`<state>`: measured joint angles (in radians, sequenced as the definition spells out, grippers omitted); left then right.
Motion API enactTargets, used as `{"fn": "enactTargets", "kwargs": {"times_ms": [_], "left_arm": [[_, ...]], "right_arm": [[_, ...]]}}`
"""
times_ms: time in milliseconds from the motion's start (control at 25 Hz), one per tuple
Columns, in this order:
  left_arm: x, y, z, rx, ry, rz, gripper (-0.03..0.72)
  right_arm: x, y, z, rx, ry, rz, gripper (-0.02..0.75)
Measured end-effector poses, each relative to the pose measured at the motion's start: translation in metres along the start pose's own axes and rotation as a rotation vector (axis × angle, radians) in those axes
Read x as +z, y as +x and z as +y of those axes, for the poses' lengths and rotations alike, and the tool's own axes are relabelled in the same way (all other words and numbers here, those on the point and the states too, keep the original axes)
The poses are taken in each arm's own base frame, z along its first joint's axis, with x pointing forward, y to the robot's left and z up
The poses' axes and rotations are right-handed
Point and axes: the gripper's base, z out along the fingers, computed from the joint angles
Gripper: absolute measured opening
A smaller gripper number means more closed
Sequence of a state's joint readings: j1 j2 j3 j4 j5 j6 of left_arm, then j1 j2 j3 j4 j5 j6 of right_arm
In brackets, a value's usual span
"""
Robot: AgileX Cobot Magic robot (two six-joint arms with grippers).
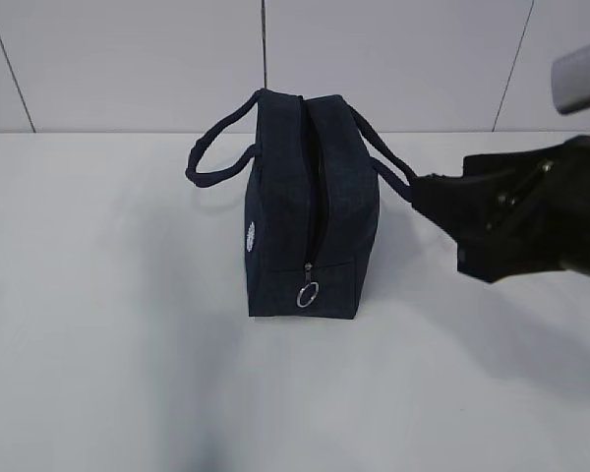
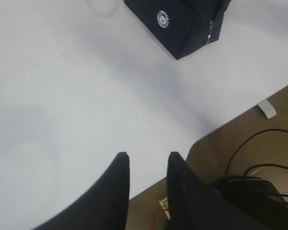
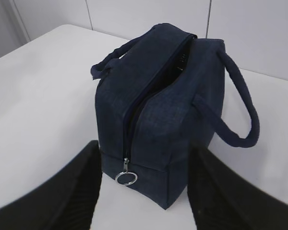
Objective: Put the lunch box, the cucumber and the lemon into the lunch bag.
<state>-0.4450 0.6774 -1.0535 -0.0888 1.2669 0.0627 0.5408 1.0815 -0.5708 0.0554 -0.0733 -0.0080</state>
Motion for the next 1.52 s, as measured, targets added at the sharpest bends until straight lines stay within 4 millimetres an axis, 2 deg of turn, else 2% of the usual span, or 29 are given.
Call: {"fn": "enactTargets", "kwargs": {"times_ms": [360,600,840,1120,1520], "left_arm": [[-0.004,0.000,0.005,0.019,-0.057,-0.032,0.182],[-0.004,-0.002,0.005,0.013,-0.058,-0.060,0.182],[-0.004,-0.003,0.005,-0.002,-0.060,-0.064,0.181],[-0.004,-0.003,0.005,-0.029,-0.061,-0.065,0.181],[-0.004,-0.003,0.005,-0.032,-0.061,-0.065,0.181]], "right_arm": [[0.001,0.053,0.005,-0.017,-0.029,-0.047,0.440],[0.030,0.073,0.005,0.060,-0.033,-0.051,0.440],[0.064,0.100,0.013,0.069,-0.129,-0.094,0.440],[0.084,0.131,0.015,0.100,-0.168,-0.074,0.440],[0.111,0.137,0.018,0.120,-0.192,-0.069,0.440]]}}
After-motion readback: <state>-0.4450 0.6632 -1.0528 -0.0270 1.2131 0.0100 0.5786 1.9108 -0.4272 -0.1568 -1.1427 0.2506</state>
